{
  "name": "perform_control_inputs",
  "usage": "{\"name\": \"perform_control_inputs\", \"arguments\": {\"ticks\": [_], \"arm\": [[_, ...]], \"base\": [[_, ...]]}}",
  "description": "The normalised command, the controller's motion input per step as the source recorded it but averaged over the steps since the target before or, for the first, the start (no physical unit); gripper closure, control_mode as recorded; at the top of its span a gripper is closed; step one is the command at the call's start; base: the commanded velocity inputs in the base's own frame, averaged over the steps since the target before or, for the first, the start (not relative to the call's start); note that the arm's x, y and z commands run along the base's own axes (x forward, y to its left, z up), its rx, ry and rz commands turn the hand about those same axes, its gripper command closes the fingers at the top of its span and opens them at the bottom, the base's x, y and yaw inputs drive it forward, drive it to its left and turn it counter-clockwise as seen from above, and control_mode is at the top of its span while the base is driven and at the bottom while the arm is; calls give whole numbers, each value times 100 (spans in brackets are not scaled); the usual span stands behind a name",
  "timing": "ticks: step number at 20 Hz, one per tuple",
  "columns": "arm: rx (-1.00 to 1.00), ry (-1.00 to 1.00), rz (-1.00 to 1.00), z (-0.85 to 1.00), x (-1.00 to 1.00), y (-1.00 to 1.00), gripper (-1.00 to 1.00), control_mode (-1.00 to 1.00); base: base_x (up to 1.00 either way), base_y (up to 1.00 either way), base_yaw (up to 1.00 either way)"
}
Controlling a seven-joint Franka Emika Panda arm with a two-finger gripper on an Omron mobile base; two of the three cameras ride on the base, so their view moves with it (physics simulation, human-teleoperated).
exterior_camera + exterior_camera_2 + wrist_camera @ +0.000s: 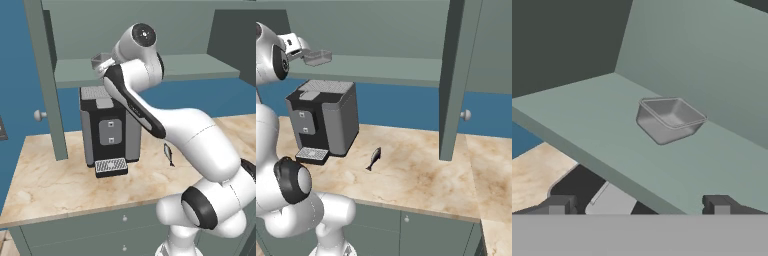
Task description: Retrieve the tupperware from the cabinet, then place the raw meat into the tupperware to avoid contamination.
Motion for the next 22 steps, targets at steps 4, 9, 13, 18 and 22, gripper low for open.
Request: {"name": "perform_control_inputs", "arguments": {"ticks": [4, 9, 13, 18, 22], "arm": [[0, 0, 0, -3, 8, 1, -100, -100], [0, 0, 0, 0, 15, 0, -100, -100], [0, 0, 0, -3, 19, 0, -100, -100], [0, 0, 0, -4, 19, 5, -100, -100], [0, 0, 0, -3, 20, 7, -100, -100]], "base": [[0, 0, 0], [0, 0, 0], [0, 0, 0], [0, 0, 0], [0, 0, 0]]}}
